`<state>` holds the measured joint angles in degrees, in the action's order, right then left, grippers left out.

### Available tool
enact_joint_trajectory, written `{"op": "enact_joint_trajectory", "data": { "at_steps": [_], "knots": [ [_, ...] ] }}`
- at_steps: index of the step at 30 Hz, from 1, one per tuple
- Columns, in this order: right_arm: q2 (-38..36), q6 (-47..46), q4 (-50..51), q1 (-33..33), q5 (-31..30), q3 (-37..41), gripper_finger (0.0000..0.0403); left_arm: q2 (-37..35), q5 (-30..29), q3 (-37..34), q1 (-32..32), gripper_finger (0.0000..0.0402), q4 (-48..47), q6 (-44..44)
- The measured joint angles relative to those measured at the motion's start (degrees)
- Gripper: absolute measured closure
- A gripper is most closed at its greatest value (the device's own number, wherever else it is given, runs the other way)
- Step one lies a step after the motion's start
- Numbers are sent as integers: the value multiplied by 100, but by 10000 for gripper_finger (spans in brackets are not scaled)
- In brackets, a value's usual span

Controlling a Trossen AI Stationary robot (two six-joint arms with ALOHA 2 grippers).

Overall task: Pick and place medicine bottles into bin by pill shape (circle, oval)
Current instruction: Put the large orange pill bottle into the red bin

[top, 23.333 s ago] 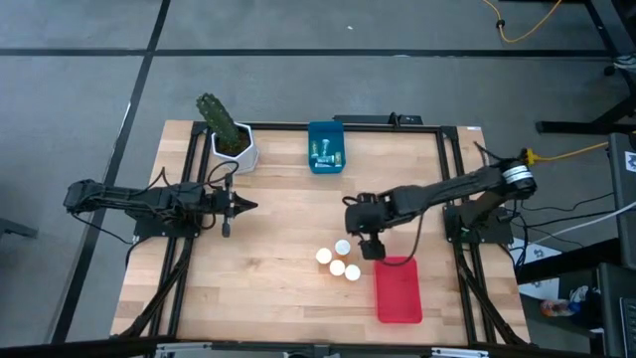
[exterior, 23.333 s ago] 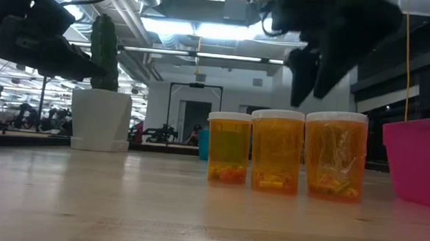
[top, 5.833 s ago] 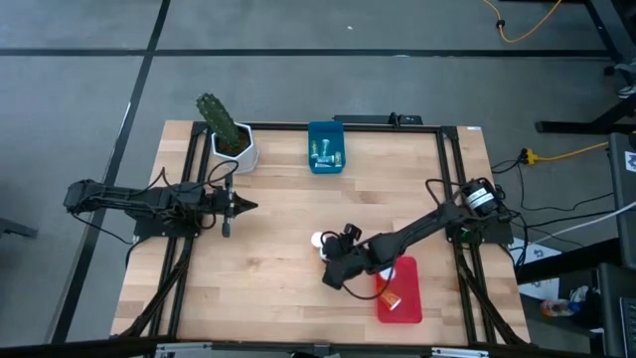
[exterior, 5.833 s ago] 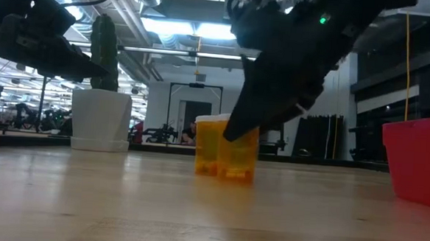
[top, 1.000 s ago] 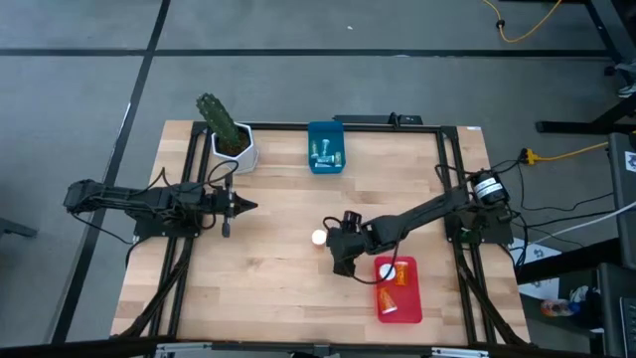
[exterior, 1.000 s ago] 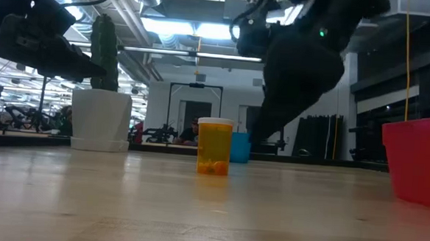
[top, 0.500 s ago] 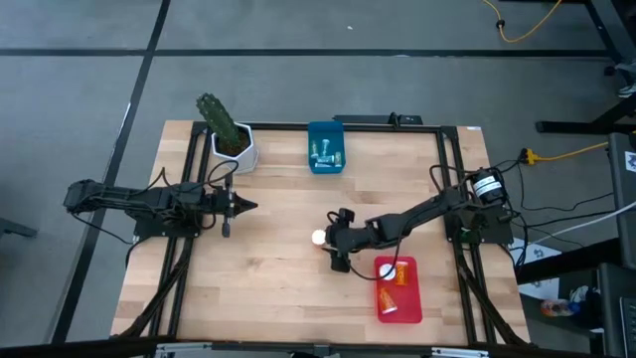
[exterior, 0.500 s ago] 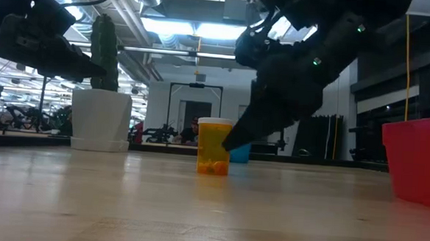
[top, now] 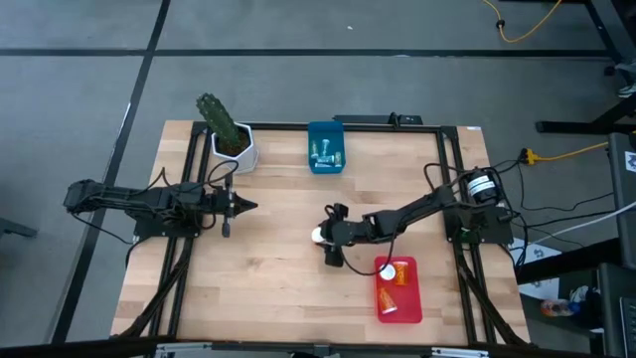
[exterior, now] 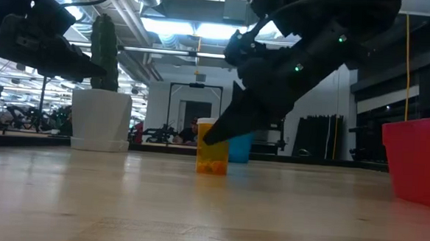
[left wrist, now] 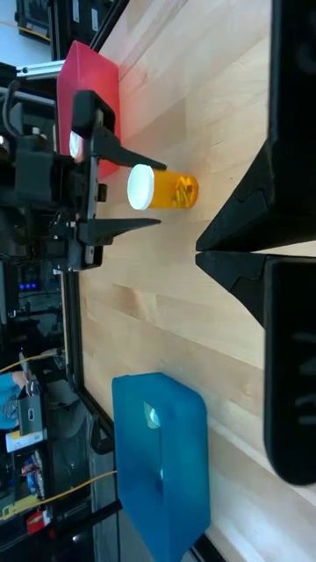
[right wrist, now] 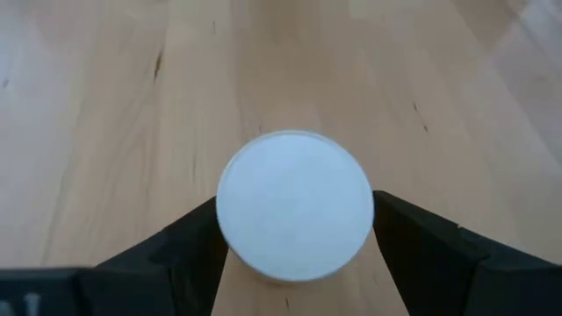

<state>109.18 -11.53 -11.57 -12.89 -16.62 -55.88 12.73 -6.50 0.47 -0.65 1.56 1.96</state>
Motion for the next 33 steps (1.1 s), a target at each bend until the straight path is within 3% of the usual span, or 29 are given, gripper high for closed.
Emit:
{"op": "enact_joint_trajectory", "data": {
  "at_steps": [7, 17, 23, 33],
  "knots": [
    [44, 17, -121, 35, -48, -4, 133, 0, 0, 0, -2, 401, 0, 2],
    [44, -184, -153, 33, 36, -4, 206, 0, 0, 2, 0, 401, 0, 2],
    [-52, -690, -94, 33, 436, -4, 209, 0, 0, 1, 0, 401, 1, 1],
    [-1320, -1660, 1550, -232, 428, -4, 213, 0, 0, 0, 0, 401, 0, 2]
  ]
}}
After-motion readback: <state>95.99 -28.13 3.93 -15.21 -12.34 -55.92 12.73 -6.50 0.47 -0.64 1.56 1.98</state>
